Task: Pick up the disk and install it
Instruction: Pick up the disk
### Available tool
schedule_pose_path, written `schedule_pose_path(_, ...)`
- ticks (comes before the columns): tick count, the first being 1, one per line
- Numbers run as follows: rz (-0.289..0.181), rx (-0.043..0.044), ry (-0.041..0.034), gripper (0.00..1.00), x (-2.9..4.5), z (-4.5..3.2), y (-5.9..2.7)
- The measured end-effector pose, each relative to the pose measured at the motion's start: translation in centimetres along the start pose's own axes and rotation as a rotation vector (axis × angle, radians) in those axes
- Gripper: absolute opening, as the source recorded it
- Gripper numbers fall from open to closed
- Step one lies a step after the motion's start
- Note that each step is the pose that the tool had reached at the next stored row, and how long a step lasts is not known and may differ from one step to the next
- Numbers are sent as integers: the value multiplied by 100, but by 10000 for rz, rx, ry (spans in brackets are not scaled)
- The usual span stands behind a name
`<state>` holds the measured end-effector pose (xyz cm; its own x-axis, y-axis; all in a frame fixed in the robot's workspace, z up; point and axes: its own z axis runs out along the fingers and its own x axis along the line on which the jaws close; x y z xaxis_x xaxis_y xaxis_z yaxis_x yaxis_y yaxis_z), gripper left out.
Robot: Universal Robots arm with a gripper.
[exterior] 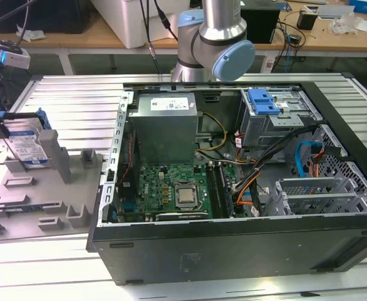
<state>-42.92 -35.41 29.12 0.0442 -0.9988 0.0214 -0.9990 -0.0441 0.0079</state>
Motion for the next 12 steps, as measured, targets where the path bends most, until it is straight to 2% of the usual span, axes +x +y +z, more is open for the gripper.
schedule_pose_path(6,1,19,-3,37,0,-9,1)
schedule_pose_path(12,1,19,-14,37,1,-70,1)
